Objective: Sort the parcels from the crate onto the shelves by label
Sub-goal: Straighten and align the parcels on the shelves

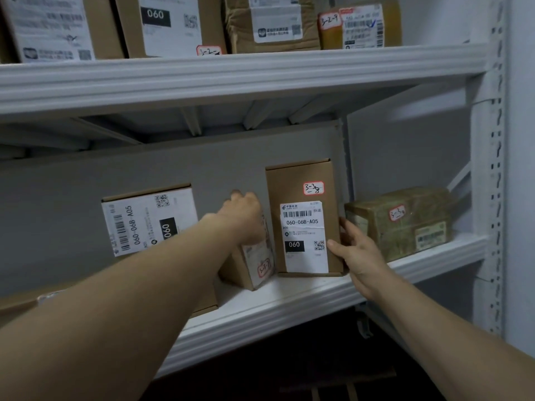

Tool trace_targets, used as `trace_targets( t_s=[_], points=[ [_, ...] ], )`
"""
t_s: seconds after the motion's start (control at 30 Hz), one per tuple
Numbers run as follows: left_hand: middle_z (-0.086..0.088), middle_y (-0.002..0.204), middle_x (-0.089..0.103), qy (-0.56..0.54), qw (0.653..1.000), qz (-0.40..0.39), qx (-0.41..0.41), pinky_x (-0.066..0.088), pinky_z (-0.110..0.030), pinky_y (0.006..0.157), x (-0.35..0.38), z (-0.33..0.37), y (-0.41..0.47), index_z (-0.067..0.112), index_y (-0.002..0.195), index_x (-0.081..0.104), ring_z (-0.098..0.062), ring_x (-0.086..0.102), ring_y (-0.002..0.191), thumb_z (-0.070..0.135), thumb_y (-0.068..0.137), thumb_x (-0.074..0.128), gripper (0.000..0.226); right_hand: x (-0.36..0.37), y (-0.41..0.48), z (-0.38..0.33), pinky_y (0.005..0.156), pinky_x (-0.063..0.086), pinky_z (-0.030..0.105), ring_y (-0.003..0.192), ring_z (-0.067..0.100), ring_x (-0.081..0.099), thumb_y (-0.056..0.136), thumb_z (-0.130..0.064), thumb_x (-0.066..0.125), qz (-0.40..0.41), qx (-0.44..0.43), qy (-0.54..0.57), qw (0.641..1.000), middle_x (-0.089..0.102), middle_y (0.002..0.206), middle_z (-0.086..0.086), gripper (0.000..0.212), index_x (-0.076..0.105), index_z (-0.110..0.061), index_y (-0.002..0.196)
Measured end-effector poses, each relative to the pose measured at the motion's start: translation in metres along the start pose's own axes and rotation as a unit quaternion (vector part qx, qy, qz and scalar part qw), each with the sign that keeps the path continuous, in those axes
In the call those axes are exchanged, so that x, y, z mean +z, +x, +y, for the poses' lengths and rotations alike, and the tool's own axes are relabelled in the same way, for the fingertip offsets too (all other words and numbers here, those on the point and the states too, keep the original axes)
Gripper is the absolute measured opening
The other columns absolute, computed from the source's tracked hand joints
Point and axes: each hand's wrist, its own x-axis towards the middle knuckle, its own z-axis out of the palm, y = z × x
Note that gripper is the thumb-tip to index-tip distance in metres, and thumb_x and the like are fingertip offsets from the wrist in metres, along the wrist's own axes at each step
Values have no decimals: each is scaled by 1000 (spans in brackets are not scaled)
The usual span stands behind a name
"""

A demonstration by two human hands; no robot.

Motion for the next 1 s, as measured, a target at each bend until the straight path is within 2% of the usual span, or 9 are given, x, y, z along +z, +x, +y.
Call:
trace_targets(
  t_s=[0.07, 0.13, 0.23, 0.37, 0.47, 0.6, 0.73, 0.9, 1.0],
  points=[
    [-14, 137, 38, 42, 998, -40, 12, 42, -48, 102, -6, -3, 3, 13, 147, 20, -35, 37, 128, 14, 86, 56, 71, -1, 1, -2, 96, 48, 41, 112, 23, 58, 90, 12, 51, -2, 9, 11, 1000, 53, 135, 12, 60, 39, -11, 144],
    [-6, 136, 44, 110, 991, -77, 25, 45, -49, 98, -11, -7, 5, 20, 149, 20, -34, 33, 128, 11, 86, 53, 72, -1, -1, -5, 87, 50, 34, 95, 17, 61, 90, 15, 46, -11, 14, 21, 1000, 58, 122, 12, 56, 43, -9, 140],
    [-5, 140, 42, 162, 982, -85, 43, 41, -50, 102, -14, -11, 5, 19, 145, 33, -34, 31, 130, 6, 85, 53, 65, -2, -1, -9, 79, 51, 30, 88, 15, 60, 90, 18, 42, -24, 26, 33, 999, 61, 110, 10, 53, 48, -8, 135],
    [-14, 136, 45, 69, 992, -85, 57, 45, -35, 96, -13, -7, -6, 7, 142, 37, -27, 50, 112, 11, 93, 46, 50, 1, 2, -8, 69, 53, 28, 86, 17, 62, 90, 16, 41, -46, 53, 24, 997, 65, 97, 5, 52, 49, -10, 135],
    [-13, 120, 55, 5, 997, -61, 48, 51, -34, 91, -15, -13, -7, 3, 138, 37, -25, 56, 102, 11, 93, 47, 46, 5, 0, -7, 52, 51, 21, 86, 18, 63, 90, 14, 42, -64, 62, 12, 996, 67, 97, 3, 53, 49, -10, 136],
    [-11, 113, 55, -23, 997, -67, 42, 54, -34, 84, -20, -19, -9, 2, 138, 30, -23, 57, 98, 7, 89, 56, 55, 9, -3, -7, 45, 47, 18, 82, 19, 62, 89, 14, 42, -79, 68, 13, 995, 66, 93, 3, 53, 51, -10, 135],
    [-8, 109, 55, -1, 996, -77, 54, 47, -22, 62, -23, -21, -13, 2, 139, 32, -19, 55, 90, 7, 90, 57, 54, 12, -7, -6, 55, 47, 25, 82, 17, 62, 89, 13, 43, -87, 67, 4, 994, 67, 90, 1, 52, 53, -12, 134],
    [-9, 116, 59, 7, 994, -85, 67, 47, -20, 60, -26, -25, -18, 4, 133, 39, -21, 60, 100, 10, 92, 57, 45, 11, -11, -11, 69, 48, 34, 87, 18, 62, 91, 12, 41, -94, 70, 12, 993, 67, 95, 2, 49, 54, -14, 131],
    [-10, 115, 59, 11, 994, -85, 70, 44, -18, 55, -23, -28, -18, 4, 131, 40, -19, 59, 93, 12, 93, 56, 42, 12, -14, -10, 73, 48, 33, 89, 18, 61, 91, 13, 41, -93, 73, 11, 993, 67, 96, 3, 49, 54, -13, 131]
  ],
)
